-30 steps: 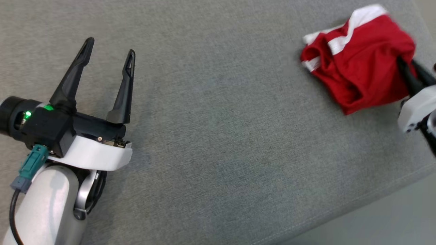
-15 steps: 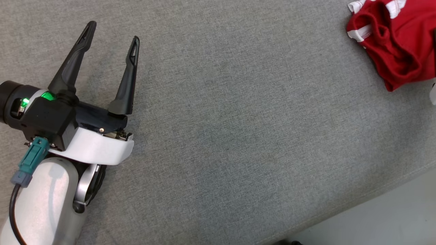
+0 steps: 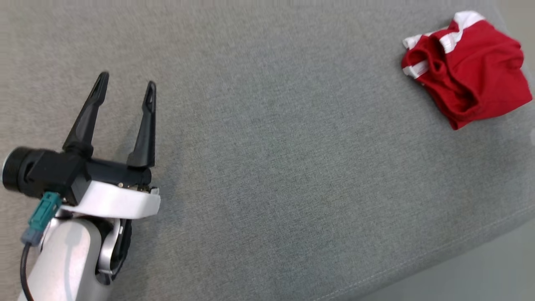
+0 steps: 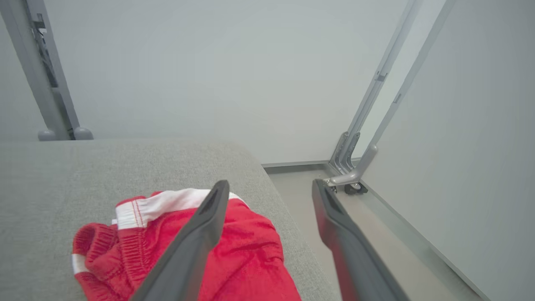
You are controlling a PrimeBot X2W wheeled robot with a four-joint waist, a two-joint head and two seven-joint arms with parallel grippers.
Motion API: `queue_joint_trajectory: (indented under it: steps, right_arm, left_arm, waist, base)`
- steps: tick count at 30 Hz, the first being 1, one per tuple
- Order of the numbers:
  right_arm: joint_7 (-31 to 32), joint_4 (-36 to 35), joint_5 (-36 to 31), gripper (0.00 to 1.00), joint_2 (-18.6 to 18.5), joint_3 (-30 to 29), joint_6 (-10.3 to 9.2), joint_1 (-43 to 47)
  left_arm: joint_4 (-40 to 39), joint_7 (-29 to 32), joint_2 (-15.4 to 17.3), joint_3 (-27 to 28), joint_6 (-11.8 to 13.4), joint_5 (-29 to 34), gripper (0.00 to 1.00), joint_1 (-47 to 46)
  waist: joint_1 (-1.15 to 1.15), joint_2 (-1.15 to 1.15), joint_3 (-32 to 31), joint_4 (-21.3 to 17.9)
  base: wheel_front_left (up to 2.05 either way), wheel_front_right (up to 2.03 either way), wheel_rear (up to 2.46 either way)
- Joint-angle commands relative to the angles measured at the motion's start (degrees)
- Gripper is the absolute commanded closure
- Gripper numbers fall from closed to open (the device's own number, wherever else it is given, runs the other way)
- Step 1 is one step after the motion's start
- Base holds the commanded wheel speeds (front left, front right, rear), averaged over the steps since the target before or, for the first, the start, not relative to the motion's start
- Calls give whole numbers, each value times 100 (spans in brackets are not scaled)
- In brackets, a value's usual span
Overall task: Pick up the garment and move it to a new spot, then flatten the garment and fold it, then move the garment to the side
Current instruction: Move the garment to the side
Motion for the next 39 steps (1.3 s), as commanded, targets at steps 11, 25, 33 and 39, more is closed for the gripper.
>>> queue_joint_trajectory:
  steps: [11, 25, 33, 39]
  right_arm:
    - [-14, -2512, -446, 0, 977, -312, -4, 1725]
    - [401, -3533, -667, 0, 1601, 57, -4, 2948]
    - [633, -3768, -690, 0, 1720, -114, -4, 3577]
    - [869, -4123, -742, 0, 1827, -320, -3, 4193]
  left_arm:
    - [362, -277, -137, 208, 314, -257, 0, 715]
    - [658, -357, -234, 339, 582, -450, 0, 1480]
    - [719, -313, -259, 252, 573, -535, 0, 1815]
    - [700, -232, -258, 154, 591, -577, 0, 2109]
  waist:
    - [0, 0, -1074, 676]
    - [0, 0, -1845, 1511]
    - [0, 0, -2231, 1722]
    - [0, 0, -2579, 1771]
  base:
    - [0, 0, 0]
    - [0, 0, 0]
    - [0, 0, 0]
    - [0, 0, 0]
